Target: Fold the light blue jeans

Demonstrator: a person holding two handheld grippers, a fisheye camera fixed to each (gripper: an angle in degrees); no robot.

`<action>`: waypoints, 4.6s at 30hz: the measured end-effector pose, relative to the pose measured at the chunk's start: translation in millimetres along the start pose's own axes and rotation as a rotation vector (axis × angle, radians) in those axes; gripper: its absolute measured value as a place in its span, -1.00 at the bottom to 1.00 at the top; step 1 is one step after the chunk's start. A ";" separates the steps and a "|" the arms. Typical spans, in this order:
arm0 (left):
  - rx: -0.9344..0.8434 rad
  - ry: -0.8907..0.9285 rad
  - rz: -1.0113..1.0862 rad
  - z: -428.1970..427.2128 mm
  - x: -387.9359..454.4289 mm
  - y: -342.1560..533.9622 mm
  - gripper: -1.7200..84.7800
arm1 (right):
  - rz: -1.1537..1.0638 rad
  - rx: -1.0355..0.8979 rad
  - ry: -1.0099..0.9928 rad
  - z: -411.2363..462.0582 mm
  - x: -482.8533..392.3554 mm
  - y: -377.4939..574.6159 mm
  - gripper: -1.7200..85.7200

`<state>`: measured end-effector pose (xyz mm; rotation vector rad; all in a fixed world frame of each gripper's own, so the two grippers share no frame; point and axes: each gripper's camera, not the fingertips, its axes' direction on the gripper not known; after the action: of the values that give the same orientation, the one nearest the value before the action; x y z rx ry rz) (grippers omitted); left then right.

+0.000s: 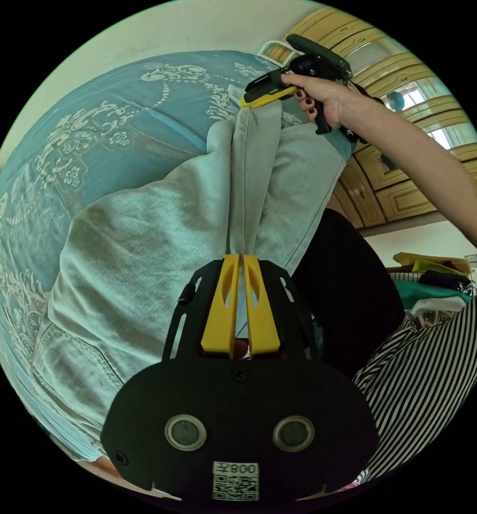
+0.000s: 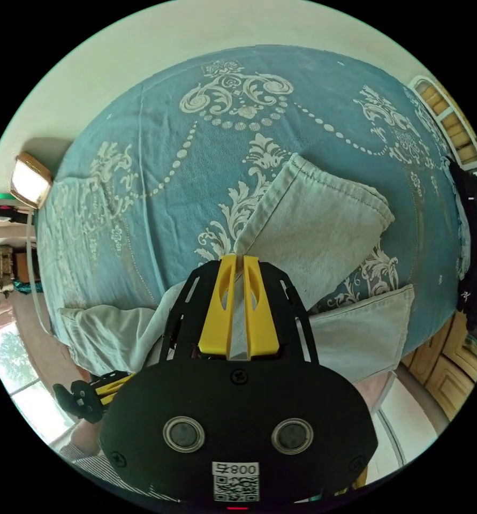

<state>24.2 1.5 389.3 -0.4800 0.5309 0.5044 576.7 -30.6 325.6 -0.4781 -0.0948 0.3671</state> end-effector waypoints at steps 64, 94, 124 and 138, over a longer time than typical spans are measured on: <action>-0.172 -0.029 0.278 201.1 210.6 -524.3 -0.86 | 0.497 0.468 -0.284 25.3 458.0 456.8 -0.81; -0.070 -0.124 0.312 130.9 192.7 -474.1 -0.93 | 0.530 0.504 -0.505 50.3 422.4 446.9 -0.95; 0.009 -0.126 -0.310 -94.4 -143.6 -71.0 -0.88 | -0.822 -0.235 -0.339 163.2 -222.0 205.1 -0.96; 0.273 -0.163 -0.133 -161.0 -103.6 80.7 -0.93 | -0.819 -0.004 -0.632 85.0 -309.1 128.9 -0.96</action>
<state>-155.4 -57.7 303.1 -0.2089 0.4002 0.3332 232.8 -1.0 339.5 -0.2775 -0.8765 -0.3024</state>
